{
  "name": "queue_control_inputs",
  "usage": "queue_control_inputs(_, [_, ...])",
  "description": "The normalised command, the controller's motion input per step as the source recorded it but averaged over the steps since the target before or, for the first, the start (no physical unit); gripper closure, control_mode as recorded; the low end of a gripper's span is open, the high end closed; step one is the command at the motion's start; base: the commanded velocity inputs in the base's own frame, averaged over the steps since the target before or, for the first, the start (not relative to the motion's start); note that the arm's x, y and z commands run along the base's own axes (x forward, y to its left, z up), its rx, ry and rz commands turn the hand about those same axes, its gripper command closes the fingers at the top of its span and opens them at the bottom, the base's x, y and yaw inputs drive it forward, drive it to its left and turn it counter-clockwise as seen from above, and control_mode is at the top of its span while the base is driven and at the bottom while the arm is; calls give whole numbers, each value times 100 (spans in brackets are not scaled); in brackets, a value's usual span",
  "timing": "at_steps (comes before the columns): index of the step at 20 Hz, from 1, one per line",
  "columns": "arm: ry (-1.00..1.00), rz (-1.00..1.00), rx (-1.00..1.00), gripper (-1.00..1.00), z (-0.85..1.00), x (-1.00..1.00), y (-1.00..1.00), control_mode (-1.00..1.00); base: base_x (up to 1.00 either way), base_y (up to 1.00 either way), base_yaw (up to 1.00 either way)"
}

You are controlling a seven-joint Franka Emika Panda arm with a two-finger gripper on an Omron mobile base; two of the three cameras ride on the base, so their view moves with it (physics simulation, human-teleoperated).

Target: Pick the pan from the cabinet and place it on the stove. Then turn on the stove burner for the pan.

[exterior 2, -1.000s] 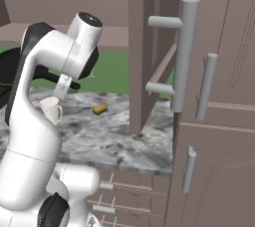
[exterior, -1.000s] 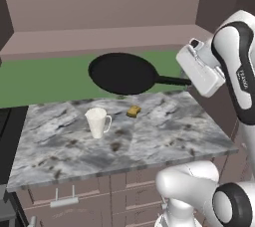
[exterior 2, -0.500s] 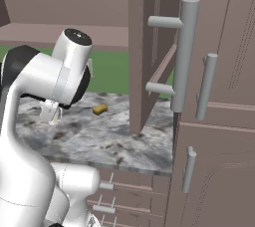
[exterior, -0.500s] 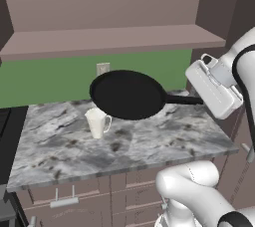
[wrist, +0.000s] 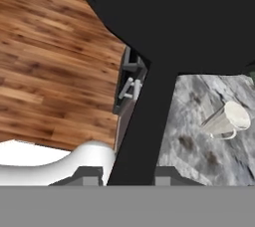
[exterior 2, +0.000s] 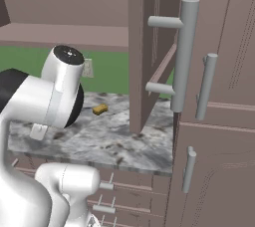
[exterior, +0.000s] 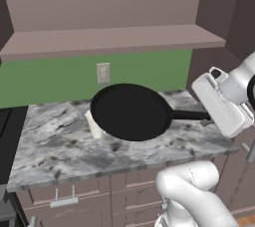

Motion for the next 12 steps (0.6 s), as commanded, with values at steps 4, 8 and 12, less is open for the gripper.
queue_control_inputs(4, [0,0,0,100,0,0,0,-100,0,0,0])
queue_control_inputs(8, [-1,0,0,100,-4,-19,0,-100,0,0,0])
queue_control_inputs(12, [-2,0,0,100,-6,-18,3,100,-22,12,1])
